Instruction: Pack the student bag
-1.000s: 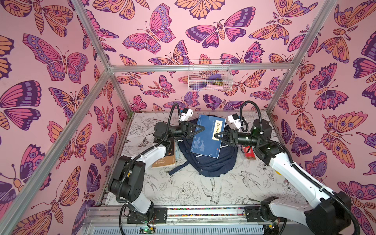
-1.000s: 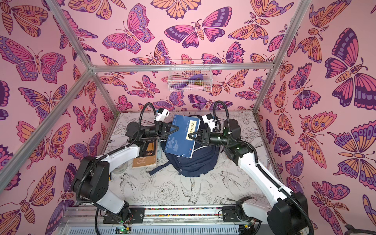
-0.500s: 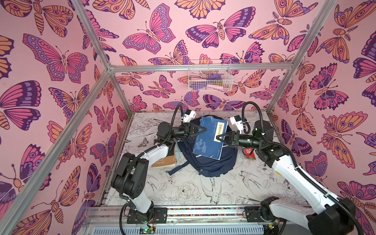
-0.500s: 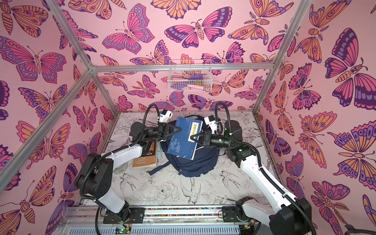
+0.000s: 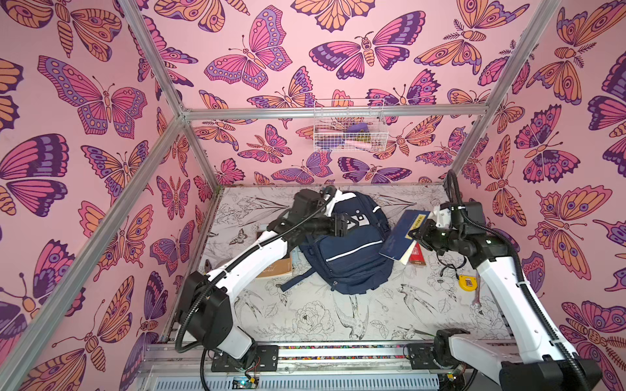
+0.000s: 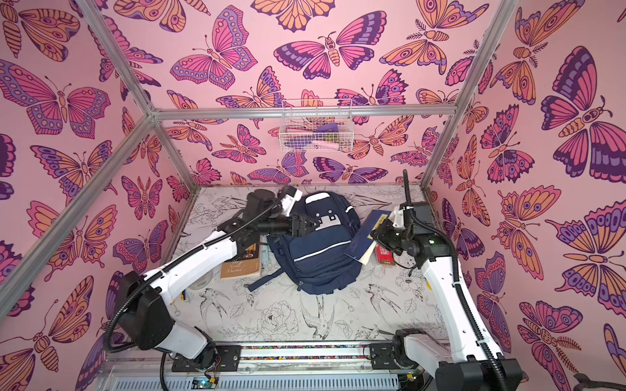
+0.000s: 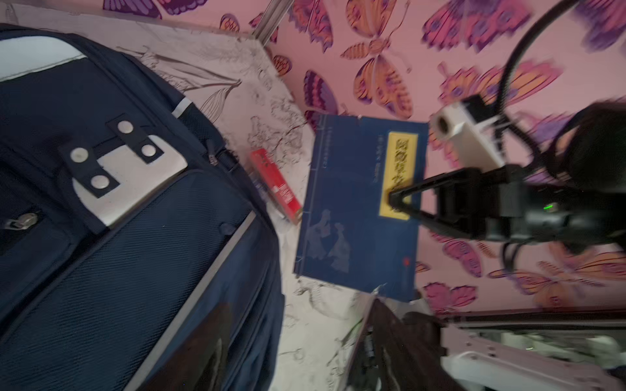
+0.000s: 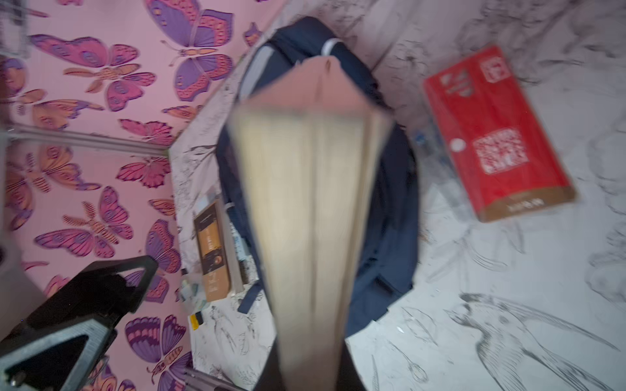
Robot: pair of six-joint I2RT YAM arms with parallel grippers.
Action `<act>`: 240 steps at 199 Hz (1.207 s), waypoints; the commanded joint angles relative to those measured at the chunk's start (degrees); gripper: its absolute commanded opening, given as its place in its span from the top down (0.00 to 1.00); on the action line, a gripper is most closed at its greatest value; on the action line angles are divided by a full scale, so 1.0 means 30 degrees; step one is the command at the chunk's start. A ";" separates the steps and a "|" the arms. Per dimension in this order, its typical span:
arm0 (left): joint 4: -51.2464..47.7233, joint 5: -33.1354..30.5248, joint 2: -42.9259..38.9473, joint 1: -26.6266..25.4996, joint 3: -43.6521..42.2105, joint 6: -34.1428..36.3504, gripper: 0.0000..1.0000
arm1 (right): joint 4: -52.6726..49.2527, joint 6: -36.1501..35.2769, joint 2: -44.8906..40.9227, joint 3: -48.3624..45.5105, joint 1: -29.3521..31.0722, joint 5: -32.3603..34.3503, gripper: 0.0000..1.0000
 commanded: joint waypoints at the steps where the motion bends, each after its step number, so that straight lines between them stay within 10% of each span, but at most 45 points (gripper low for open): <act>1: -0.6246 -0.5577 0.2585 -0.1720 0.1334 0.5097 0.32 | -0.2136 -0.0581 -0.0756 -0.0348 -0.0759 0.1258 1.00; 47: -0.8420 -0.9878 0.6647 -0.4039 0.4513 0.7234 0.29 | -0.2151 -0.0302 -0.1682 -0.1522 -0.1466 0.1174 1.00; 97: -0.8784 -0.9697 0.8524 -0.4505 0.5557 0.7680 0.34 | -0.2326 -0.0341 -0.2394 -0.2535 -0.1625 0.1039 1.00; 132: -0.9375 -1.1575 0.8882 -0.4488 0.6781 0.7357 1.00 | -0.2310 -0.0399 -0.2682 -0.2830 -0.1646 0.0756 1.00; 181: -0.9268 -1.0981 0.5793 -0.4155 0.7823 0.7142 1.00 | -0.1239 -0.0340 -0.3513 -0.3548 -0.1635 -0.0760 1.00; 240: -0.8264 -0.5553 0.3548 -0.2219 0.7474 0.5921 1.00 | 0.7026 0.5464 -0.4427 -0.7756 -0.1450 -0.4959 1.00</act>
